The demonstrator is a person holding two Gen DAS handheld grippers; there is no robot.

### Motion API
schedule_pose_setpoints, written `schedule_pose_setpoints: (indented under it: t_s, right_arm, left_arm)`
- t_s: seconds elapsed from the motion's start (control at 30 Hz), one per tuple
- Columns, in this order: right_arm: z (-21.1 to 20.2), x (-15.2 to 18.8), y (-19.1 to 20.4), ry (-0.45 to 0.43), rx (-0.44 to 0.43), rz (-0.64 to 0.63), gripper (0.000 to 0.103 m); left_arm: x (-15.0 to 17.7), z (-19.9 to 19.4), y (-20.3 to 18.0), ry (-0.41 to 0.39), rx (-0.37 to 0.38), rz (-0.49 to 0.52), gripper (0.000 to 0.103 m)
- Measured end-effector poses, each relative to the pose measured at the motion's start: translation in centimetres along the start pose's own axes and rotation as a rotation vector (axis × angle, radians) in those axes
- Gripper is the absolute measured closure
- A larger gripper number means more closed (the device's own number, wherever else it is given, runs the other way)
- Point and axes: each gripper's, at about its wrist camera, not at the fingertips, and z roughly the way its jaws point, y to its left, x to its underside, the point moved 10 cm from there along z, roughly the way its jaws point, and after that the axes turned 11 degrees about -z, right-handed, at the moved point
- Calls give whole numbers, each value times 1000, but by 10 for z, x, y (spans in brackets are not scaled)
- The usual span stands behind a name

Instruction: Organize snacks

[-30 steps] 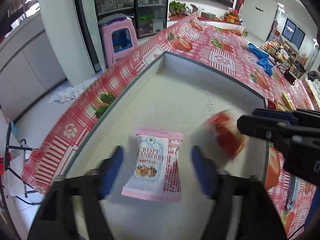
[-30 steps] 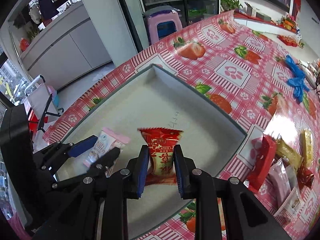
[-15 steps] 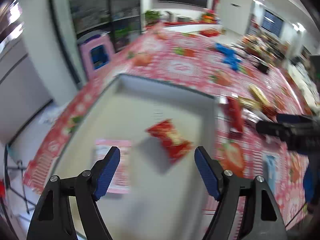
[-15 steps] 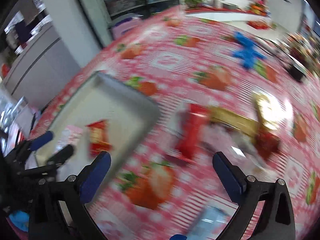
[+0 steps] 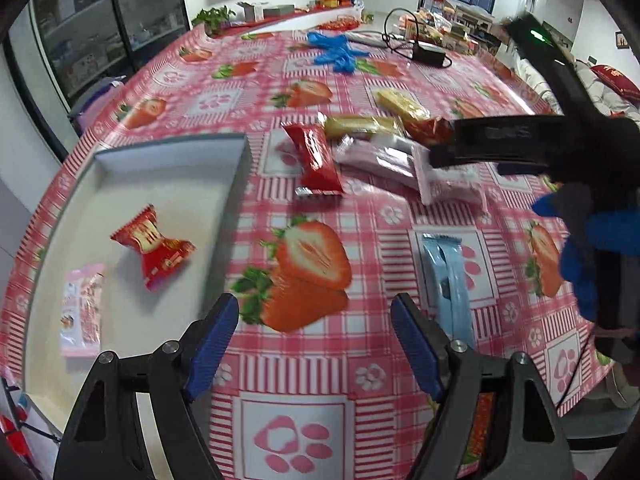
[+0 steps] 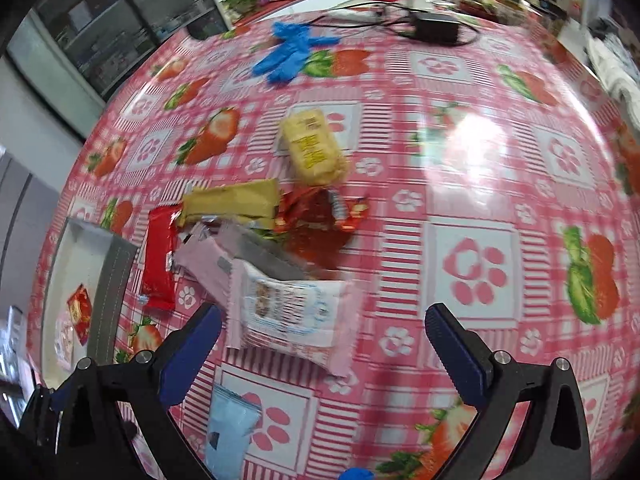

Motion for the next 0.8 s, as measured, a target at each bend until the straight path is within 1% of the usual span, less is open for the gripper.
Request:
schedule_pose_setpoints:
  t_s: [0.1, 0.17, 0.2, 0.23, 0.3, 0.4, 0.43, 0.53, 0.6, 0.7, 0.8]
  right_arm:
    - [15, 2, 1, 5, 47, -35, 1]
    - [23, 9, -11, 21, 78, -20, 1]
    - [24, 12, -15, 22, 74, -9, 1]
    - [20, 16, -25, 12, 90, -3, 1]
    - [14, 30, -47, 24, 122, 15, 1]
    - [1, 57, -91, 36, 188, 50, 1]
    - [-4, 65, -103, 38, 194, 67, 1]
    - [-15, 76, -123, 29, 158, 137, 1]
    - [-21, 75, -128, 7, 131, 175, 1]
    - [-25, 71, -137, -26, 141, 226, 1]
    - [-22, 69, -146, -33, 146, 317, 1]
  left_arm:
    - [5, 1, -6, 19, 1, 3, 21]
    - [6, 2, -12, 23, 13, 9, 21]
    - [6, 3, -16, 25, 18, 14, 21]
    - [7, 5, -20, 28, 23, 21, 21]
    - [9, 10, -31, 39, 30, 40, 21]
    - [14, 19, -46, 55, 43, 51, 21]
    - [16, 22, -50, 63, 45, 53, 21]
    - [17, 30, -62, 75, 63, 35, 19]
    - [17, 35, -66, 86, 41, 36, 19]
    - [17, 36, -69, 87, 23, 38, 19]
    - [13, 30, -65, 60, 12, 39, 19]
